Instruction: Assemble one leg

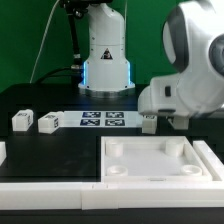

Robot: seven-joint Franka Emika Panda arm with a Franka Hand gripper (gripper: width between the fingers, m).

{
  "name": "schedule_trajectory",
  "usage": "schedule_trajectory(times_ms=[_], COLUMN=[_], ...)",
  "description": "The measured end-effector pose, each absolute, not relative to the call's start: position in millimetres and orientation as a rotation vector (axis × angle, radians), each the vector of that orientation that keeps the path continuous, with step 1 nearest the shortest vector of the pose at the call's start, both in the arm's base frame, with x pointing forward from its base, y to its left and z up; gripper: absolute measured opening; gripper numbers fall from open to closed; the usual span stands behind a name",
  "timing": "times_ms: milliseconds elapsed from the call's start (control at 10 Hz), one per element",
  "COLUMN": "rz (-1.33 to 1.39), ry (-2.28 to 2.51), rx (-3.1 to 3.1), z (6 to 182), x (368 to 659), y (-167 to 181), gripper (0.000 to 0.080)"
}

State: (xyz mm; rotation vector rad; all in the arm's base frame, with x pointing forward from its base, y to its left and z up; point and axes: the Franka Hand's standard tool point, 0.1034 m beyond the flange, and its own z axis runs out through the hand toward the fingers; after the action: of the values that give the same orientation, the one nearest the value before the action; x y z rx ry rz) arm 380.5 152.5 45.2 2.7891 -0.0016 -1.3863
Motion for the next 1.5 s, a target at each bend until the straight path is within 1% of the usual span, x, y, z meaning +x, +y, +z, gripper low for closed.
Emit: schedule_trajectory(times_ms=[100, 300, 400, 500, 700, 800, 900, 1000, 1100, 1200, 1300, 1400, 1500], rz=[-1.37, -1.304, -1.311, -1.253, -0.955, -0.866, -0.695, -0.564, -0.447, -0.256, -0.102, -0.015, 0.184], ry=[-0.008, -0.022, -0.02, -0.022, -0.028, -0.025, -0.029, -0.027, -0.003, 0.024, 0.042, 0.039, 0.048], rx=[2.797, 2.832, 2.827, 2.859, 2.995, 3.026, 3.084, 3.112, 3.121, 3.143, 3.163, 3.175, 3.193], z=[60.7, 82.0, 79.6, 75.5, 75.0, 76.0, 74.5, 77.4, 88.5, 102.6, 109.1, 114.9, 121.3], x=[385, 395, 391, 396, 405, 401, 409, 411, 418, 434, 441, 450, 470], y=[149, 145, 145, 147, 151, 150, 152, 146, 142, 143, 142, 138, 136], gripper=[0.0291, 0.0291, 0.0291, 0.0291, 0.0291, 0.0291, 0.0291, 0.0291, 0.0291, 0.0291, 0.0291, 0.0291, 0.0291])
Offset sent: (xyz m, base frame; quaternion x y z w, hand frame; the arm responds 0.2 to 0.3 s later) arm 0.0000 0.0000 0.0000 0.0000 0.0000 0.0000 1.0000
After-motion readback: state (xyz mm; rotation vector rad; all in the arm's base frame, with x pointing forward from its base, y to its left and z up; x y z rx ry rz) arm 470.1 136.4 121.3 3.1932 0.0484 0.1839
